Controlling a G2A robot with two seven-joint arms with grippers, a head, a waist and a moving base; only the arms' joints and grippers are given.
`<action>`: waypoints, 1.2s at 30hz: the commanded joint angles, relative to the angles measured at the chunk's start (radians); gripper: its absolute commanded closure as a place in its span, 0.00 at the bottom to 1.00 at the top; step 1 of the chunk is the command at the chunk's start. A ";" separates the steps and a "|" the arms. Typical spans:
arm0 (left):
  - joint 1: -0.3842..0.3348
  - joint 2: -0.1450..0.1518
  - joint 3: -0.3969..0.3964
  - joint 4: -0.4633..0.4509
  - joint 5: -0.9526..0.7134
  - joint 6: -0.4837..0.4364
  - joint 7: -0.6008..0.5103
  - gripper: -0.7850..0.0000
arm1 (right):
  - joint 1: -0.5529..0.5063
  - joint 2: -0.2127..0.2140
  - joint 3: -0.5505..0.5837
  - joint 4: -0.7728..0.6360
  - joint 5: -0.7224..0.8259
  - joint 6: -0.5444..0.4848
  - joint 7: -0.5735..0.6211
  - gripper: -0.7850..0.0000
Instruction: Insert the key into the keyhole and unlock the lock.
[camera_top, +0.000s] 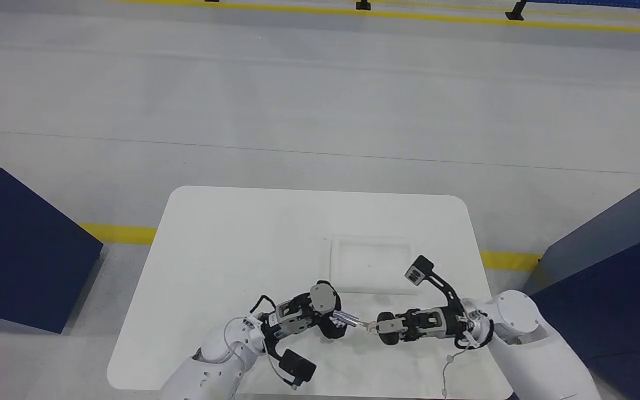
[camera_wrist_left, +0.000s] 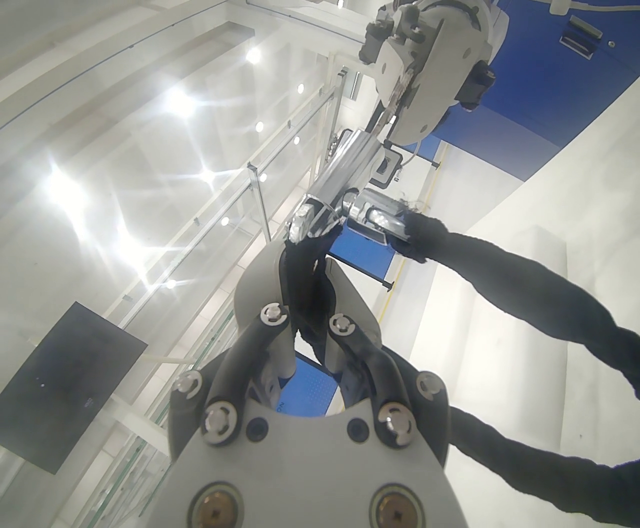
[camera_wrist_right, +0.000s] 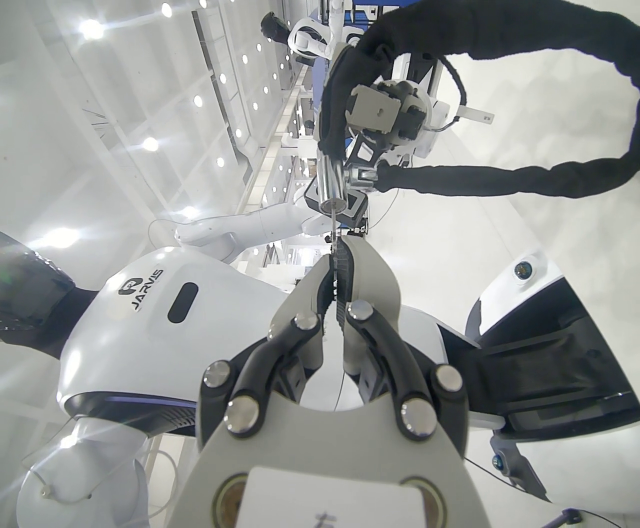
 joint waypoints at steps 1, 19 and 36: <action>0.001 0.000 -0.002 -0.001 0.011 0.013 -0.013 1.00 | 0.001 -0.001 -0.002 0.003 0.001 0.015 -0.011 1.00; 0.014 0.009 -0.025 -0.034 0.150 0.086 -0.144 1.00 | 0.030 -0.011 -0.034 0.048 0.034 0.154 -0.065 1.00; 0.018 0.016 -0.034 -0.060 0.243 0.143 -0.185 1.00 | 0.056 -0.023 -0.063 0.103 0.105 0.265 -0.066 1.00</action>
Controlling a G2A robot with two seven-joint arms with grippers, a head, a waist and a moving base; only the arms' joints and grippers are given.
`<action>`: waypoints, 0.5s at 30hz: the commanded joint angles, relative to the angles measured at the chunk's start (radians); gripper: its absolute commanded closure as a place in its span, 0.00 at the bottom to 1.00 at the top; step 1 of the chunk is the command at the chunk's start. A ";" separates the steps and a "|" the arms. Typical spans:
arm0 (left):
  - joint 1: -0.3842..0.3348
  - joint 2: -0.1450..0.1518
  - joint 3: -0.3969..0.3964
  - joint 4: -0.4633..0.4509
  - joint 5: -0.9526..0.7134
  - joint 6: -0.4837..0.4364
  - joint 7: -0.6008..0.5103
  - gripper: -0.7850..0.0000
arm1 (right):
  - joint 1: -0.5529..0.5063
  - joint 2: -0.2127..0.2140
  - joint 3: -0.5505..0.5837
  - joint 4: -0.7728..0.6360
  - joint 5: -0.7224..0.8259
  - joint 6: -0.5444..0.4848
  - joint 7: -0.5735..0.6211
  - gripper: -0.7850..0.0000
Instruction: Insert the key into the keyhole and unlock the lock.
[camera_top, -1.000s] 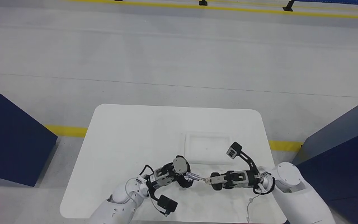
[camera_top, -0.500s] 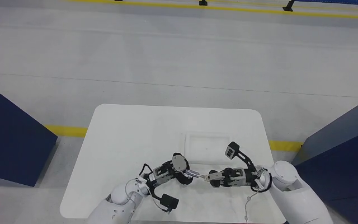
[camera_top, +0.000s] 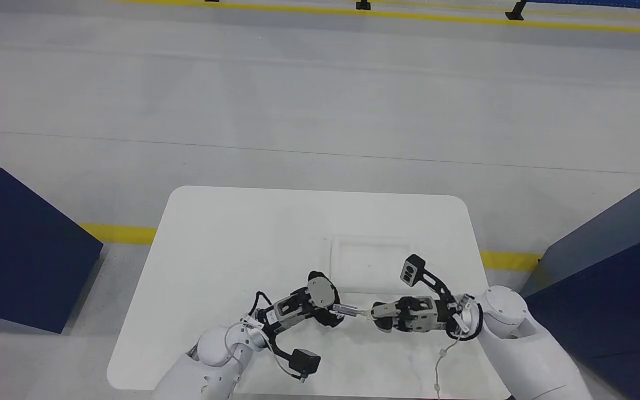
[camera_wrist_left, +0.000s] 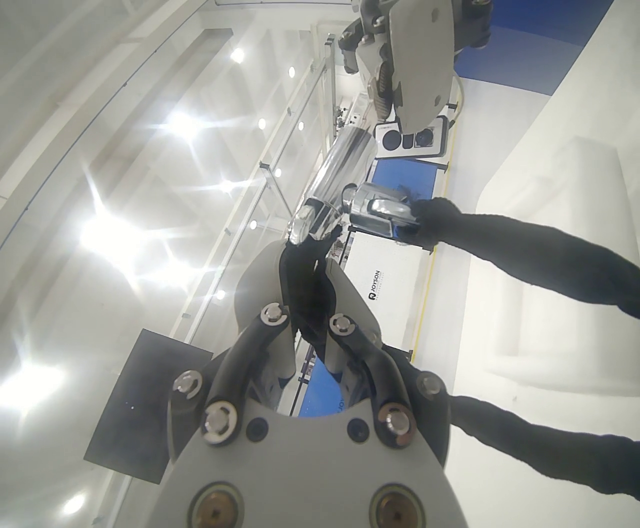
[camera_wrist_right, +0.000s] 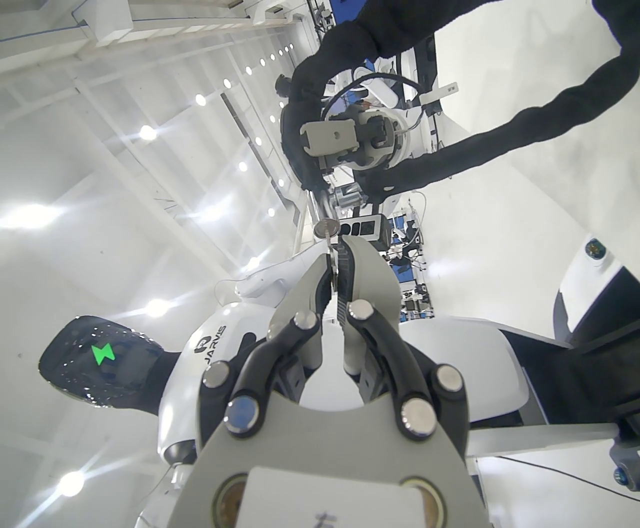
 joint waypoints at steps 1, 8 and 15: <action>0.001 0.000 0.000 -0.002 0.002 0.002 -0.006 1.00 | 0.003 -0.001 -0.003 0.006 0.009 0.015 0.004 1.00; -0.001 0.002 -0.001 -0.002 0.025 0.011 -0.019 1.00 | 0.019 -0.005 -0.020 0.027 0.025 0.080 0.015 1.00; 0.002 0.003 -0.003 -0.003 0.032 0.012 -0.030 1.00 | 0.025 -0.007 -0.026 0.036 0.033 0.104 0.026 1.00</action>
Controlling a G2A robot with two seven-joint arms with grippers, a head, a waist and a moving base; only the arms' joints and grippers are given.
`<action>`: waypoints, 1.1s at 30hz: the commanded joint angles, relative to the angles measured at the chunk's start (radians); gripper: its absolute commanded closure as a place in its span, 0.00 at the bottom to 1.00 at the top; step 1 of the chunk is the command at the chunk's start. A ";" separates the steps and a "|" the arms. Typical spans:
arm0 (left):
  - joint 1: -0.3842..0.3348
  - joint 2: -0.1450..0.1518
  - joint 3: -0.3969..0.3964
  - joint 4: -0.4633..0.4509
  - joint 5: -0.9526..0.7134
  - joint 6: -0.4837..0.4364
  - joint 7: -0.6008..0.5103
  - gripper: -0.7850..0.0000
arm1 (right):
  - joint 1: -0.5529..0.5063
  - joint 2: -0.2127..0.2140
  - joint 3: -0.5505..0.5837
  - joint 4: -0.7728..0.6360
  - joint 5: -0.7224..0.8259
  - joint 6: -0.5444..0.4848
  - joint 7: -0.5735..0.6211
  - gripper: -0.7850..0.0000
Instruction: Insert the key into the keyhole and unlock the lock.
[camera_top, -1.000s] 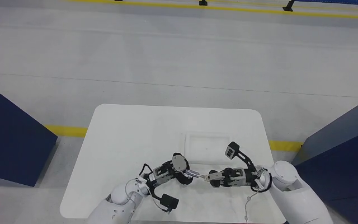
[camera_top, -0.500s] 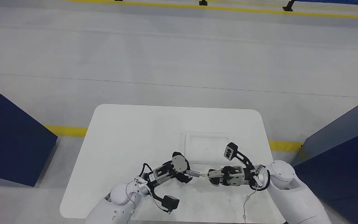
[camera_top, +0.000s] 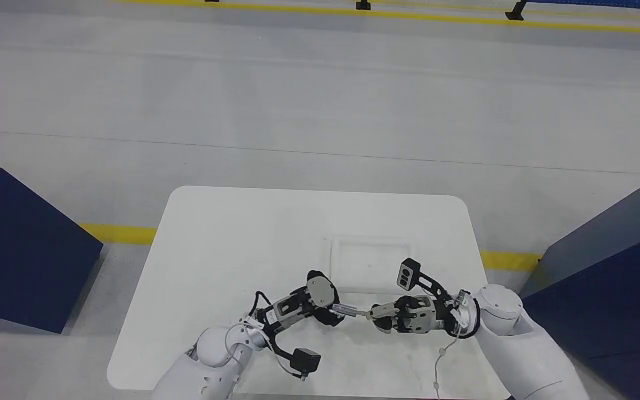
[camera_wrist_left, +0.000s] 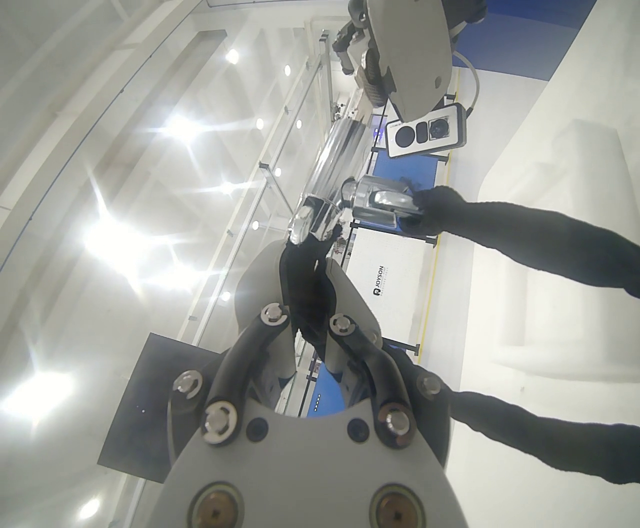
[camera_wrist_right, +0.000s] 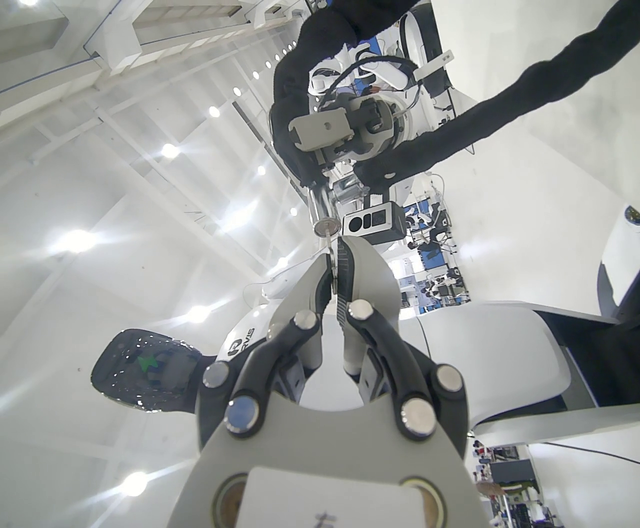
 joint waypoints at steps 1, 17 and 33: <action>0.000 0.000 0.000 0.000 -0.001 0.000 0.000 1.00 | 0.000 0.000 0.000 0.000 0.000 -0.001 0.000 1.00; 0.000 0.000 0.000 0.000 -0.001 0.000 0.000 1.00 | -0.018 -0.001 -0.002 -0.012 0.038 0.122 -0.065 1.00; 0.000 0.000 0.000 0.000 -0.001 0.000 0.000 1.00 | -0.016 -0.001 -0.015 0.009 0.153 0.402 -0.100 1.00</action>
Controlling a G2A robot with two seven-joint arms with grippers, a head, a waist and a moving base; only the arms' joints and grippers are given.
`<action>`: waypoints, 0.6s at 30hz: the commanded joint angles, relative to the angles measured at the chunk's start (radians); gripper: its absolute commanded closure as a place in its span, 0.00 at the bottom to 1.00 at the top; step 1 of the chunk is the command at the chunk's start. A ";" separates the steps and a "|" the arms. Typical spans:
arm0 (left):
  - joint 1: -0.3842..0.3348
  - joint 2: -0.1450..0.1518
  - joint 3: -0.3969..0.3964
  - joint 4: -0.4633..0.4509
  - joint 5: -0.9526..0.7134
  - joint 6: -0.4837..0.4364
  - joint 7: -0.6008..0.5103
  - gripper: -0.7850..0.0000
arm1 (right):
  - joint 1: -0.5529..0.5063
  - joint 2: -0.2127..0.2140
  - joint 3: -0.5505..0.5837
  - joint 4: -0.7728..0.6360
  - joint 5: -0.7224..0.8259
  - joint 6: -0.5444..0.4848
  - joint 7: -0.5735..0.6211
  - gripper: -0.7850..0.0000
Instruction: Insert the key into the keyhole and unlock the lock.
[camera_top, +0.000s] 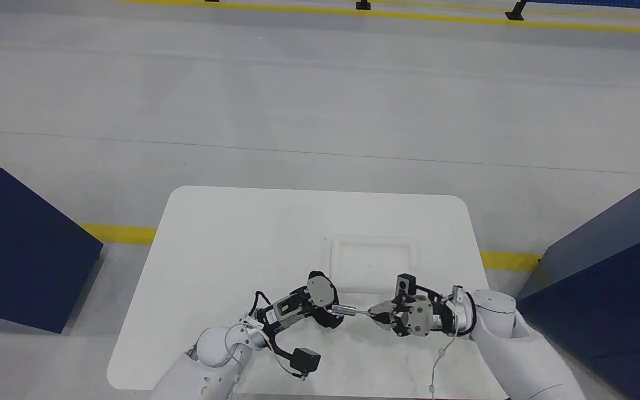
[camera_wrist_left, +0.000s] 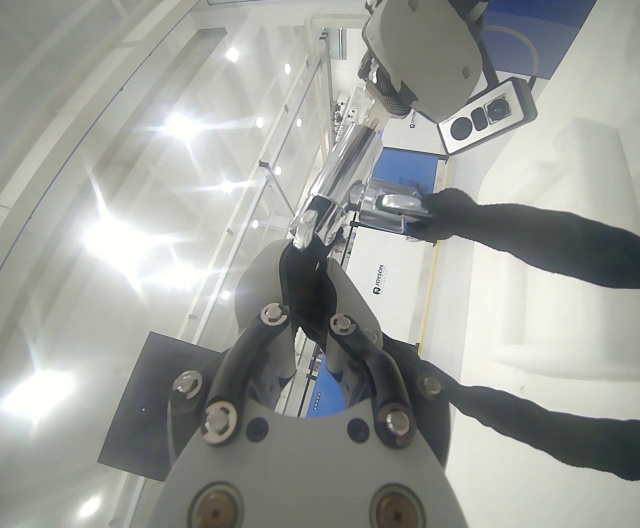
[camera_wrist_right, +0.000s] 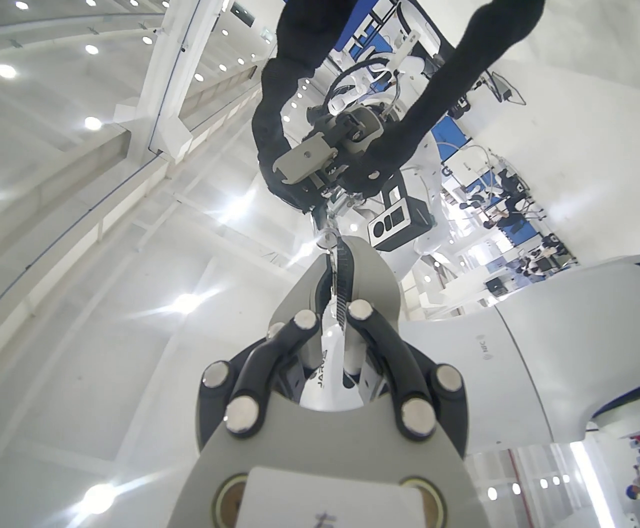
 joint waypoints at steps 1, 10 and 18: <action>0.000 0.000 0.000 0.000 0.000 0.000 0.000 1.00 | -0.001 0.001 -0.009 -0.003 0.017 0.020 -0.014 1.00; 0.000 0.000 0.000 0.000 0.000 0.000 0.000 1.00 | 0.008 0.026 -0.073 -0.019 0.139 0.110 -0.105 1.00; 0.000 0.000 0.000 0.000 0.000 0.000 0.000 1.00 | 0.025 0.061 -0.120 -0.039 0.269 0.191 -0.186 1.00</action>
